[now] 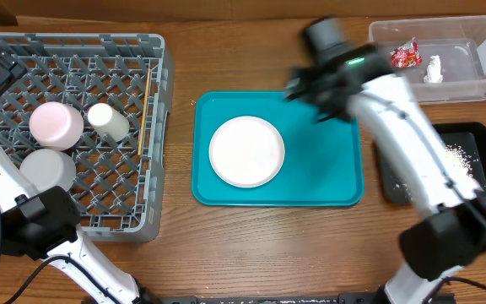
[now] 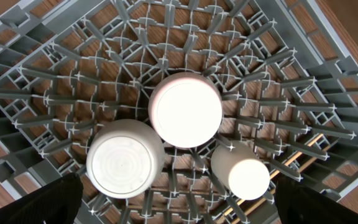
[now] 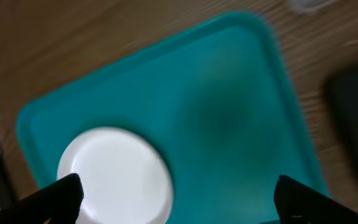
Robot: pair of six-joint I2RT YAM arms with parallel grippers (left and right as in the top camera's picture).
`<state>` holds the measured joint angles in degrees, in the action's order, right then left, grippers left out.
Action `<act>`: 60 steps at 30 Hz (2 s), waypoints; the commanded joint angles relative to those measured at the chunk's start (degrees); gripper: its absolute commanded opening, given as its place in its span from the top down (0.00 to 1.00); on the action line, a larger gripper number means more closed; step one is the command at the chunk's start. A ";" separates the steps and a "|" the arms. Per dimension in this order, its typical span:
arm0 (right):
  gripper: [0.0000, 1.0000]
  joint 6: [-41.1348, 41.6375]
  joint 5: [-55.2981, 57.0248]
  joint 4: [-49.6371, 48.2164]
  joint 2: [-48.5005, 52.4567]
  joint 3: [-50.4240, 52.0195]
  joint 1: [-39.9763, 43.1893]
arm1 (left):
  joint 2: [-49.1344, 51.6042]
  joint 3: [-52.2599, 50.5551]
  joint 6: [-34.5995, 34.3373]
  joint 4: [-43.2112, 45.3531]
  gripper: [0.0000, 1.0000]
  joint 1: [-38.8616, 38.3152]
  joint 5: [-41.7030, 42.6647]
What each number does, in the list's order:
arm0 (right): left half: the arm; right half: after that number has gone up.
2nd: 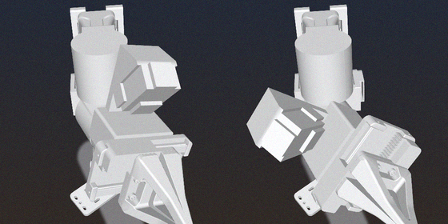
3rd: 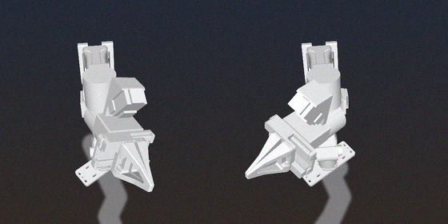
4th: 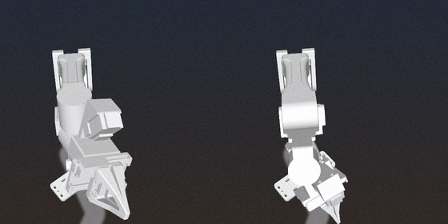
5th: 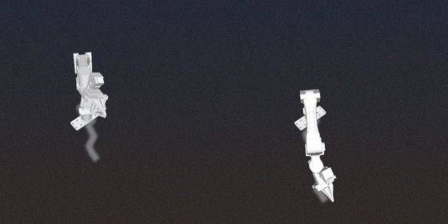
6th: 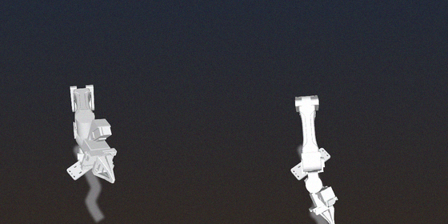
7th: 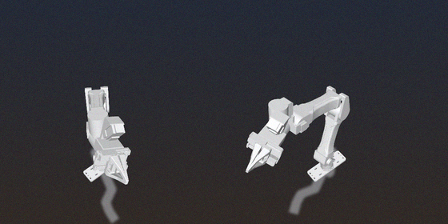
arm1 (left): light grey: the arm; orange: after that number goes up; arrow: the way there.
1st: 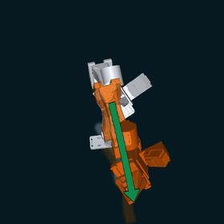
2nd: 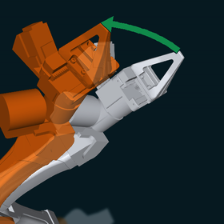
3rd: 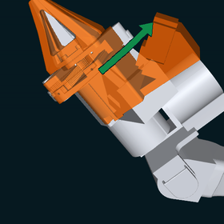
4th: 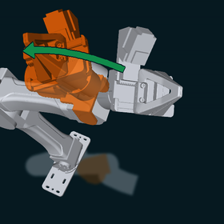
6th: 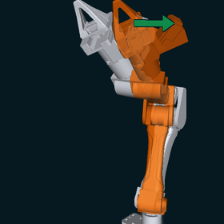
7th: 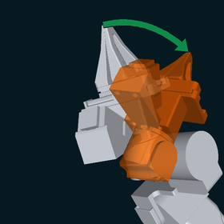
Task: Sort waste into correct bins and load items into the dishwasher
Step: 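Release the plate and retract the right arm to the right, then reach the left gripper to the white plate's rim on the tray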
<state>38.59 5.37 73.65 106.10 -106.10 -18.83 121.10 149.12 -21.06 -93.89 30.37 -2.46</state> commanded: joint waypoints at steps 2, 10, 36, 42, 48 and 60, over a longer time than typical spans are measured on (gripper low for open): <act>0.00 0.24 0.81 -0.04 -0.68 -0.90 9.42 | 0.46 0.13 -0.63 0.00 0.00 -0.17 -0.94; 0.00 0.24 0.81 -0.07 -0.66 -0.90 21.33 | 0.46 0.13 -8.72 3.23 0.00 -0.17 10.21; 0.00 0.24 0.81 -0.04 -0.66 -0.90 25.29 | 0.39 -21.05 1.36 10.05 0.00 -59.21 16.90; 0.00 0.24 0.81 -0.04 -0.66 -0.90 25.29 | 0.39 -22.01 2.86 15.02 0.00 -69.66 12.28; 0.00 0.24 0.81 -0.04 -0.66 -0.90 25.29 | 0.42 -28.48 -9.64 19.69 0.26 -75.95 -6.23; 0.00 0.24 0.81 -0.04 -0.66 -0.90 25.29 | 0.42 -47.17 -11.06 34.88 0.41 -75.41 -4.61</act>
<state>38.76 5.96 73.73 105.93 -106.13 6.63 122.28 105.32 -34.85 -61.21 -45.25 -10.63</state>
